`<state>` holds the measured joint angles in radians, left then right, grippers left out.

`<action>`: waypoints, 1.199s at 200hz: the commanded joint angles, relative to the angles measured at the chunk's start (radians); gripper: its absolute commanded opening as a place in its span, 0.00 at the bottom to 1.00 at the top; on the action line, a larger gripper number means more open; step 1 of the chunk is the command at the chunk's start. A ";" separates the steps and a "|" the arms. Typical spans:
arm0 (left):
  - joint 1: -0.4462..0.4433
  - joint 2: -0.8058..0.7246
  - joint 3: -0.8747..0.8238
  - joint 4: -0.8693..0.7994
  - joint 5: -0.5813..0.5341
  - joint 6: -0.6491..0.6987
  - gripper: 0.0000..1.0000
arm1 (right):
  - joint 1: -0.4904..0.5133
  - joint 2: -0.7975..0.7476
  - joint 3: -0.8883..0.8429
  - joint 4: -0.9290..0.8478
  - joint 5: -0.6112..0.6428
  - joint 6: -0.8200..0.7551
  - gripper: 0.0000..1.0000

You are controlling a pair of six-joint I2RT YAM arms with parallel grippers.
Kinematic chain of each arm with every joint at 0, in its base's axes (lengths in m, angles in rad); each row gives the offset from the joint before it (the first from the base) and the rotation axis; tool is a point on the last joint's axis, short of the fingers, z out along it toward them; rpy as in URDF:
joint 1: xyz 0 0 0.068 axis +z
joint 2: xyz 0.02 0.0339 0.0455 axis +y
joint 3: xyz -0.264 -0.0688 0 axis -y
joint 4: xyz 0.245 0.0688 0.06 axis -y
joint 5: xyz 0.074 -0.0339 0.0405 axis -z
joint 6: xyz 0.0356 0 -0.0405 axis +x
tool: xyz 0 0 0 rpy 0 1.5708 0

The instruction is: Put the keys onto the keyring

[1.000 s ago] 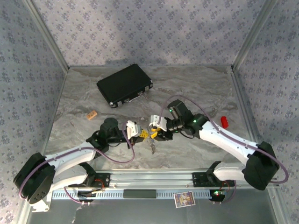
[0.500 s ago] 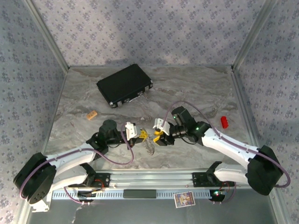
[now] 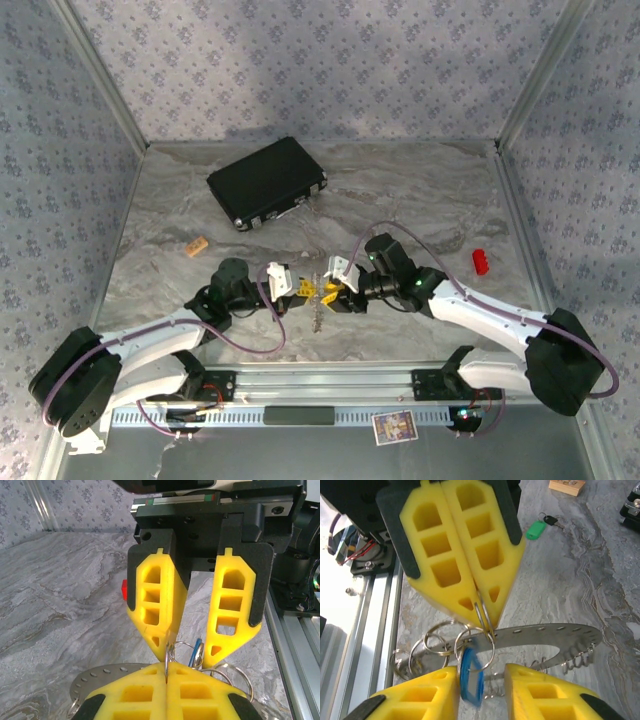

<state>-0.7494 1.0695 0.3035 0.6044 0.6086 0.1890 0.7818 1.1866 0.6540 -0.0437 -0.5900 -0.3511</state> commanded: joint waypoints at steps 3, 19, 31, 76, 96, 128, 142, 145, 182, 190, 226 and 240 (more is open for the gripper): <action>-0.010 -0.019 -0.006 0.075 0.005 -0.017 0.00 | 0.011 0.001 -0.010 0.029 0.006 0.012 0.22; -0.009 -0.023 -0.008 0.075 0.004 -0.015 0.00 | 0.011 0.001 -0.004 0.011 0.018 0.005 0.14; -0.009 -0.025 -0.008 0.075 0.001 -0.014 0.00 | 0.011 0.000 0.002 -0.011 0.029 -0.004 0.10; -0.009 -0.028 -0.008 0.084 0.009 -0.018 0.00 | 0.011 0.023 0.035 -0.094 0.092 -0.054 0.00; -0.010 -0.022 -0.009 0.096 0.016 -0.025 0.00 | 0.018 0.059 0.042 -0.112 0.091 -0.064 0.00; -0.010 -0.020 -0.006 0.100 0.018 -0.022 0.00 | 0.033 0.086 0.057 -0.139 0.079 -0.070 0.00; -0.009 -0.019 -0.006 0.098 0.020 -0.019 0.00 | 0.033 0.076 0.058 -0.139 0.073 -0.070 0.00; -0.010 -0.019 -0.007 0.098 0.021 -0.020 0.00 | 0.032 0.073 0.056 -0.139 0.072 -0.069 0.00; -0.010 -0.017 -0.014 0.099 0.019 -0.019 0.00 | 0.015 0.014 0.044 -0.151 0.087 -0.065 0.21; -0.010 -0.019 -0.015 0.098 0.017 -0.019 0.00 | 0.004 -0.006 0.040 -0.152 0.086 -0.058 0.25; -0.011 -0.017 -0.017 0.097 0.011 -0.012 0.00 | -0.042 -0.093 0.048 -0.144 0.008 -0.034 0.31; -0.010 -0.013 -0.016 0.100 0.013 -0.011 0.00 | -0.042 -0.096 0.059 -0.128 -0.007 -0.036 0.31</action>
<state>-0.7540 1.0676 0.2890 0.6411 0.6018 0.1749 0.7429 1.1141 0.6964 -0.1650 -0.5430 -0.4023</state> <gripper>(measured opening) 0.045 0.309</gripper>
